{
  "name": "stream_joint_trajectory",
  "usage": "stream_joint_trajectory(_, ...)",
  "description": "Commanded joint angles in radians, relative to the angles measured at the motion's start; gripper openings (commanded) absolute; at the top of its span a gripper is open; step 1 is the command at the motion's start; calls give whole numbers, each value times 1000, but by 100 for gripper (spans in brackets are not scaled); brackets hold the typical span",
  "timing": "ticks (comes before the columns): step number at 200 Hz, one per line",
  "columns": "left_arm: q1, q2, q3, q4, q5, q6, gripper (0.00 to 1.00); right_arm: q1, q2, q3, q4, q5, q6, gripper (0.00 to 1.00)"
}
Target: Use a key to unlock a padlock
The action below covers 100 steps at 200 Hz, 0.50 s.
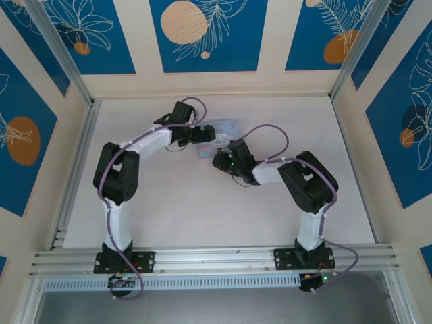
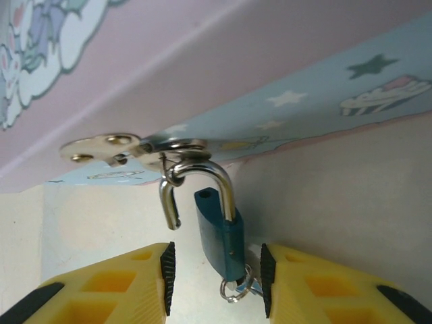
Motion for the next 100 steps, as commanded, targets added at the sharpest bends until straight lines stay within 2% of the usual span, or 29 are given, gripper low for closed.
stream_joint_trajectory(1,11,17,-25,28,33,-16,100,20,19,32,-25,35,-41,39)
stream_joint_trajectory(33,11,18,-36,39,39,-23,100,26,37,45,-40,73,-20,34)
stream_joint_trajectory(100,11,15,-62,65,55,-39,100,35,67,63,-53,139,37,33)
